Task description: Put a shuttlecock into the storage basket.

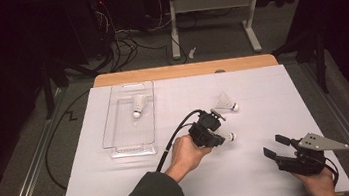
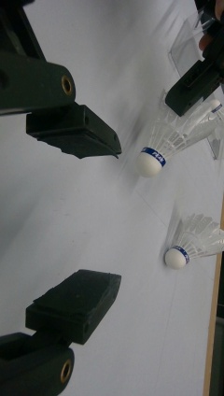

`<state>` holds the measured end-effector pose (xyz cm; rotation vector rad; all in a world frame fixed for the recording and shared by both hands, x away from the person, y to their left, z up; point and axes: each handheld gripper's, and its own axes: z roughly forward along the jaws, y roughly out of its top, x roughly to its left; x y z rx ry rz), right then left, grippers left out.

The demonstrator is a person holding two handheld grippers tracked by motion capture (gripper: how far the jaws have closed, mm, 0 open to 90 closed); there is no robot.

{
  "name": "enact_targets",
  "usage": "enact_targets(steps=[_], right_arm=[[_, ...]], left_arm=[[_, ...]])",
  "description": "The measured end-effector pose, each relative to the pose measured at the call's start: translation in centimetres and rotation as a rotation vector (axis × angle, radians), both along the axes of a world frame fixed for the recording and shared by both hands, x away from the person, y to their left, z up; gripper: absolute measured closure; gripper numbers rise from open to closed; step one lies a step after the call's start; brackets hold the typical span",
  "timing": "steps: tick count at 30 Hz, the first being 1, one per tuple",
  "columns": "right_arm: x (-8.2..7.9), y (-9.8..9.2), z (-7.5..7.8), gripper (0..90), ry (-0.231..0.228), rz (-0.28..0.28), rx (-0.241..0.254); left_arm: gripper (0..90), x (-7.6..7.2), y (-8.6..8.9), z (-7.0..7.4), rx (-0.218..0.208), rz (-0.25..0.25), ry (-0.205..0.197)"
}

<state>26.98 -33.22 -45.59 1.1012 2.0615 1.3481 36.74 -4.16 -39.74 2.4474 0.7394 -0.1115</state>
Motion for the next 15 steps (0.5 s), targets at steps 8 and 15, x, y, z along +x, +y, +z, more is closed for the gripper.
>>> enact_targets(steps=[8, 15], right_arm=[[0.1, 0.0, 0.0, 32.5, 0.002, 0.004, -0.001], [0.0, 0.0, 0.0, 32.5, -0.001, 0.003, 0.000]], left_arm=[[89.9, -0.1, 0.4, 0.4, -0.012, -0.004, 0.006], [89.9, -0.5, 1.3, 1.2, -0.029, 0.006, -0.003]])
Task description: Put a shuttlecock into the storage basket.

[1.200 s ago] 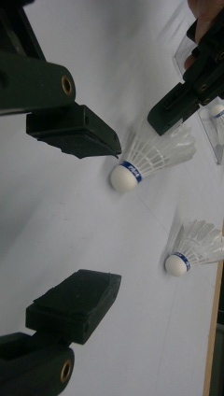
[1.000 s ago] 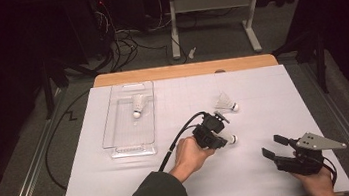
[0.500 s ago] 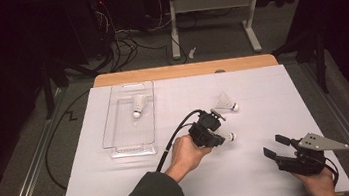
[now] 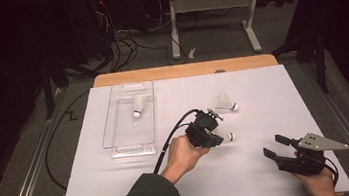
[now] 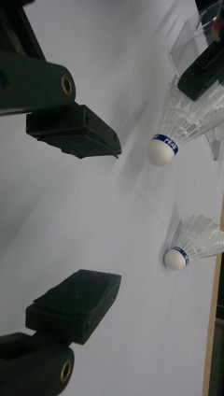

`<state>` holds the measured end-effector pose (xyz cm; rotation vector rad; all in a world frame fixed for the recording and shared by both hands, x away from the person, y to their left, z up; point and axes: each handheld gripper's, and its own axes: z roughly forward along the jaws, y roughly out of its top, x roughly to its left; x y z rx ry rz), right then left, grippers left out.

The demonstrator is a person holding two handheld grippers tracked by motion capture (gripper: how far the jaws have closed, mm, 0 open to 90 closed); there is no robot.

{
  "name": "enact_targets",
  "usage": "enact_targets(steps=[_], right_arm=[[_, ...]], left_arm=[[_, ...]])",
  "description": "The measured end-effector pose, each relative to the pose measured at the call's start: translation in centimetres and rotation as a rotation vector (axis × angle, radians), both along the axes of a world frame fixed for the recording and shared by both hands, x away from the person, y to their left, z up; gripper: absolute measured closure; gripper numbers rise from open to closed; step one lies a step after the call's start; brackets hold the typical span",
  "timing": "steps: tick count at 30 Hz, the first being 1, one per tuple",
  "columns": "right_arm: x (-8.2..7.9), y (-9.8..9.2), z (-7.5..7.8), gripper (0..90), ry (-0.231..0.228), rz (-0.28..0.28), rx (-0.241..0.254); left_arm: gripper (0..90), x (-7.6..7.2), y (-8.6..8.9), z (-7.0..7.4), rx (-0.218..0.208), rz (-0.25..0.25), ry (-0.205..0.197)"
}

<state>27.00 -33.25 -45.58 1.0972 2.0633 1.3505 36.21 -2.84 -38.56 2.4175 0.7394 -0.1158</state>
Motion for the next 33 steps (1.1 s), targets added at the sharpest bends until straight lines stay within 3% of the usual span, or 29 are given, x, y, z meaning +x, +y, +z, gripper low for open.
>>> enact_targets(steps=[33], right_arm=[[0.1, 0.1, 0.1, 32.5, -0.003, -0.001, -0.003]], left_arm=[[89.9, -0.4, 3.2, 1.3, -0.017, 0.046, -0.015]])
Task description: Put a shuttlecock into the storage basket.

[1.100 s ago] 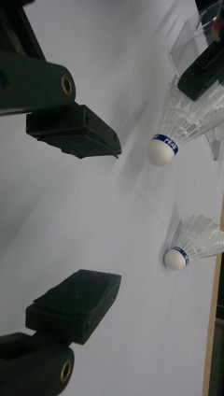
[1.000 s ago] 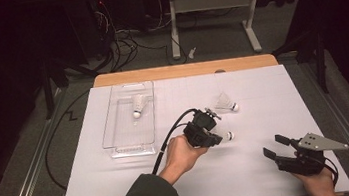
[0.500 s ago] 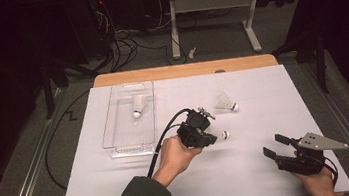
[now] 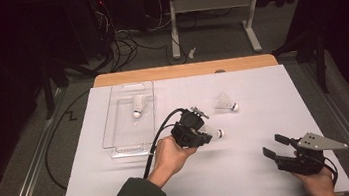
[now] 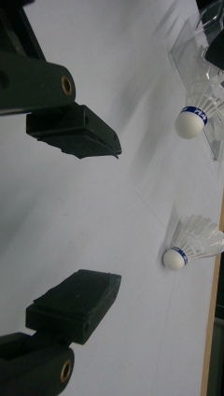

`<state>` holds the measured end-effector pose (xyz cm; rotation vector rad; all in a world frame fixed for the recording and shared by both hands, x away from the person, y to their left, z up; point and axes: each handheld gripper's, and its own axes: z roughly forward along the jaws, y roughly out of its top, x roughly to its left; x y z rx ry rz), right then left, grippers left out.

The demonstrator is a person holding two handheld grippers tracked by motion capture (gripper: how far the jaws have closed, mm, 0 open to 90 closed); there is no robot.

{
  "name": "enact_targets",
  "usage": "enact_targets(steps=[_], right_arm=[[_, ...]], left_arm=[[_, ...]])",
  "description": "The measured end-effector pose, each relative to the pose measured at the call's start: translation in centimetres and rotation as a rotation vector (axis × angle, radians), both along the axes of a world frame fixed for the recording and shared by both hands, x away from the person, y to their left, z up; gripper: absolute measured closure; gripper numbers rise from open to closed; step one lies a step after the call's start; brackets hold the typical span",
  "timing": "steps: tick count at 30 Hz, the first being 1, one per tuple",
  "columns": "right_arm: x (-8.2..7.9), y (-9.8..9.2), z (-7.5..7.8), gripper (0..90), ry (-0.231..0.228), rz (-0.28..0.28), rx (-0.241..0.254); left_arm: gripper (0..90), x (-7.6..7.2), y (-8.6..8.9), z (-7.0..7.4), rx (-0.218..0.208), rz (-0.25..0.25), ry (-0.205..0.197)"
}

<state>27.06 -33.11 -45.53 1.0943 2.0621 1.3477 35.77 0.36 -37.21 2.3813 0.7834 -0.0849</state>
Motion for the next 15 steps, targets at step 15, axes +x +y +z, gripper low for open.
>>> enact_targets(steps=[15], right_arm=[[0.0, 0.0, 0.0, 32.5, 0.001, -0.001, -0.001]], left_arm=[[89.9, 0.3, 1.3, 0.6, 0.003, 0.025, -0.010]])
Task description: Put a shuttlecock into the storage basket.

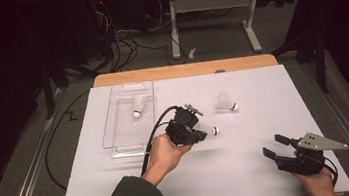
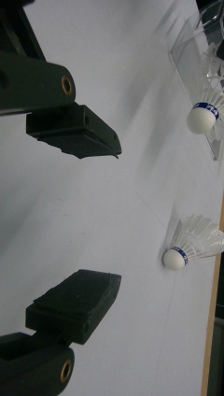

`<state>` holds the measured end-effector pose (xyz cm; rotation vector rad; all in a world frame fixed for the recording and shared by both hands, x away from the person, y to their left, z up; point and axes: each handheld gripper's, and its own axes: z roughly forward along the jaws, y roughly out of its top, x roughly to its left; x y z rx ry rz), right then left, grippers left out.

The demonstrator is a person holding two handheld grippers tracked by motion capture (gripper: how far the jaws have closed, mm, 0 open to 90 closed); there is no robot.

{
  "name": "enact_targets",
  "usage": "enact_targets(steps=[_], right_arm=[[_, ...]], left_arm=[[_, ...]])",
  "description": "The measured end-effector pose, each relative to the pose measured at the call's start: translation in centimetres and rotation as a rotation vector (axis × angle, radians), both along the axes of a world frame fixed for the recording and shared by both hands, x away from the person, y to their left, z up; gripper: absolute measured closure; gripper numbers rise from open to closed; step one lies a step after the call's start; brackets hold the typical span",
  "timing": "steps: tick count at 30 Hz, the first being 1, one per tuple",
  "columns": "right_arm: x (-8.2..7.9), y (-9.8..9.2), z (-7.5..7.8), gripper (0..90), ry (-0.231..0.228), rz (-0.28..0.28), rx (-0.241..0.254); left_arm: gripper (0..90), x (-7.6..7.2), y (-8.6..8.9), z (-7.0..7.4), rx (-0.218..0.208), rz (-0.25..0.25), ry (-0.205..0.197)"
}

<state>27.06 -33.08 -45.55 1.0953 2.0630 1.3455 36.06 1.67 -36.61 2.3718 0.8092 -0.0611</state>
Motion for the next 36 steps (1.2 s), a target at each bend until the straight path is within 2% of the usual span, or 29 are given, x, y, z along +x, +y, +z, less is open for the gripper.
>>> enact_targets(steps=[9, 36], right_arm=[[-0.1, 0.1, 0.1, 32.7, -0.009, 0.016, -0.010], [-0.1, 0.1, 0.1, 32.7, -0.010, 0.009, -0.007]], left_arm=[[89.8, -0.8, 0.9, 0.5, 0.013, 0.016, -0.018], [89.8, -0.6, 4.5, 1.5, -0.026, 0.079, -0.027]])
